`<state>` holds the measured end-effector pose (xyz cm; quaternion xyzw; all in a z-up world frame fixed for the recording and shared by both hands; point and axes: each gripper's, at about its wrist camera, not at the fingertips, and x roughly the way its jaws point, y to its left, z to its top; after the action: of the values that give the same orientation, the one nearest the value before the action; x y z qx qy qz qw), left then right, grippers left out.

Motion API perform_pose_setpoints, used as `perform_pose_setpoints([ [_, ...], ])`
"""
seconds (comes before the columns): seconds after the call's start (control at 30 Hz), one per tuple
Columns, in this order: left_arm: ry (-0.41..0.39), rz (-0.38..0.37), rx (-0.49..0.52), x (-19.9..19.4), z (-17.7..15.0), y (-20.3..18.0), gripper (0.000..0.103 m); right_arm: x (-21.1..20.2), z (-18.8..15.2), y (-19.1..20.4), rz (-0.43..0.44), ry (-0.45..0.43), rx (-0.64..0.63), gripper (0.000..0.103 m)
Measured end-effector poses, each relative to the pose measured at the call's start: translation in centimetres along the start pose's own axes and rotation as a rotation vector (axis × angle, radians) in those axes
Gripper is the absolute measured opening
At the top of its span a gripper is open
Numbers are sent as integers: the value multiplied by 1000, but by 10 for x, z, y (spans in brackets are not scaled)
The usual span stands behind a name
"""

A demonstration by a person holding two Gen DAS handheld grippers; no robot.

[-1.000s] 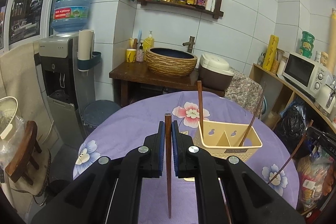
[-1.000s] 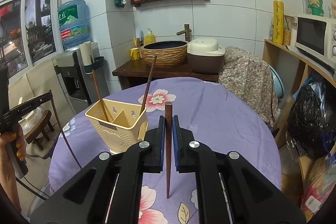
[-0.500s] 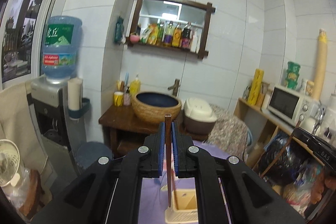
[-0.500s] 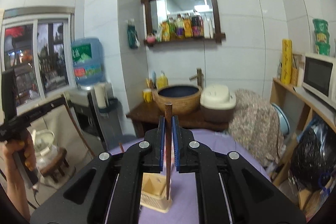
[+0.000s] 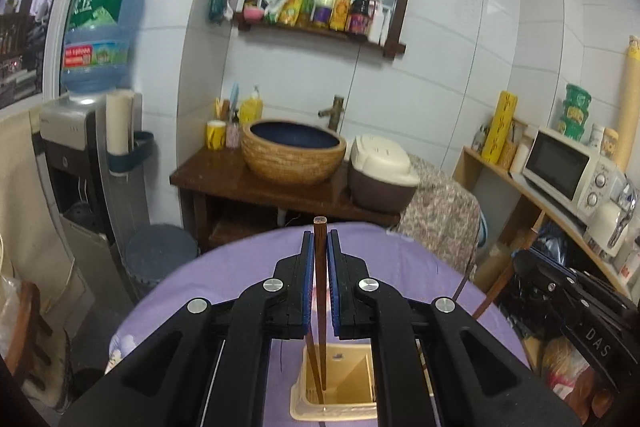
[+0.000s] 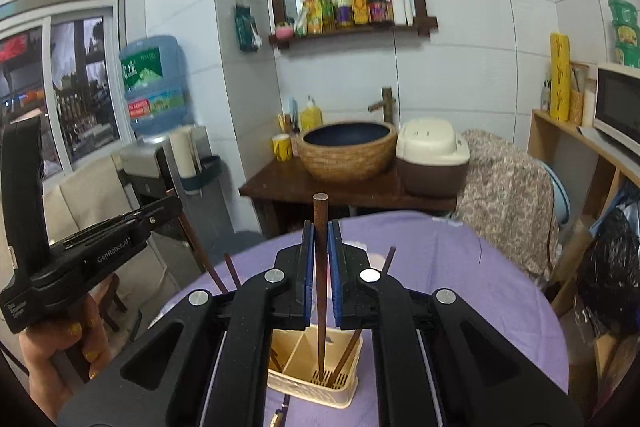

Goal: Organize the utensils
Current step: 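Lift both held chopsticks and carry them above the cream holder, then drop the chopsticks into the holder and open both tools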

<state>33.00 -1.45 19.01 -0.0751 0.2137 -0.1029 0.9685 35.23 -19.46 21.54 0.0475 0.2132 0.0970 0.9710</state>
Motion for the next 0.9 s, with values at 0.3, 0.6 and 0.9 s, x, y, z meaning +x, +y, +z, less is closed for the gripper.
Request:
perform_pose_setpoints([
  [0.3, 112, -10, -8, 32, -33, 6, 8, 31, -25, -12, -2, 95, 33, 8],
  [0.6, 107, -8, 31, 32, -40, 1, 14, 32, -34, -13, -10, 63, 11, 9],
  [0.9, 18, -35, 35, -11, -58, 9, 74, 6, -45, -7, -28, -27, -40, 60],
])
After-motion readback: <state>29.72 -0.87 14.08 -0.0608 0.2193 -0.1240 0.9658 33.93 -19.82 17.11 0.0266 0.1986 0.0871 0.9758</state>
